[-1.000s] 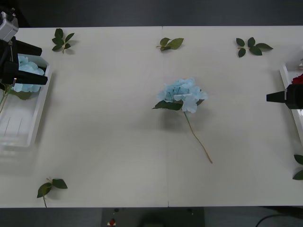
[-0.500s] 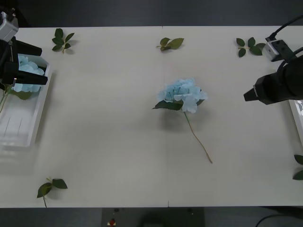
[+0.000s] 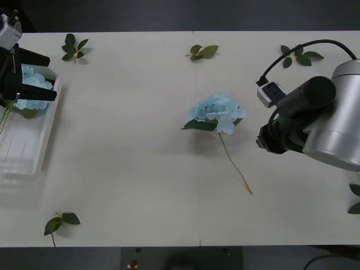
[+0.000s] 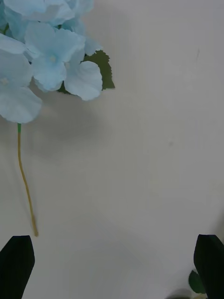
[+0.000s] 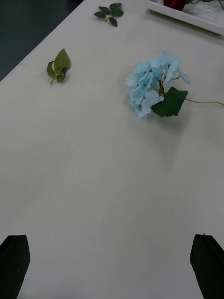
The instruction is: Put the red flowers into the right box and the blue flowers into the left box
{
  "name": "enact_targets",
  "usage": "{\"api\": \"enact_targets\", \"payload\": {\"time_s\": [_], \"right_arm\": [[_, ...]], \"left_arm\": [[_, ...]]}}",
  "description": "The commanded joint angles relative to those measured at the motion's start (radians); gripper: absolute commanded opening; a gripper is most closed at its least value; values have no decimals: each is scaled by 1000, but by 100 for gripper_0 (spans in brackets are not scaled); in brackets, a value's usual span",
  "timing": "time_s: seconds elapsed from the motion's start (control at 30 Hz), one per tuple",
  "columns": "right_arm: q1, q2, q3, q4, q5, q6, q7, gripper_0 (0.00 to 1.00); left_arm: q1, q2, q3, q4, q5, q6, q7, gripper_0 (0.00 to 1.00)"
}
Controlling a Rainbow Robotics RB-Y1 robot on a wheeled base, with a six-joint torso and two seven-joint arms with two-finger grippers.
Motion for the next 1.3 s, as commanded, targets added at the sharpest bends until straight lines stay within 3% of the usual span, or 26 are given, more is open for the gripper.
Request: {"api": "enact_targets", "payload": {"time_s": [0.03, 0.23, 0.53, 1.3], "right_arm": [[-16, 83, 6, -16, 67, 0, -82, 100], [-18, 202, 41, 58, 141, -6, -79, 100], [-36, 307, 118, 227, 219, -146, -71, 100], [-35, 434, 141, 516, 284, -350, -23, 100]], "left_arm": [[0, 28, 0, -13, -1, -8, -31, 100], [0, 28, 0, -13, -1, -8, -31, 100], [0, 28, 0, -13, -1, -8, -31, 100], [0, 28, 0, -13, -1, -8, -31, 100]]}}
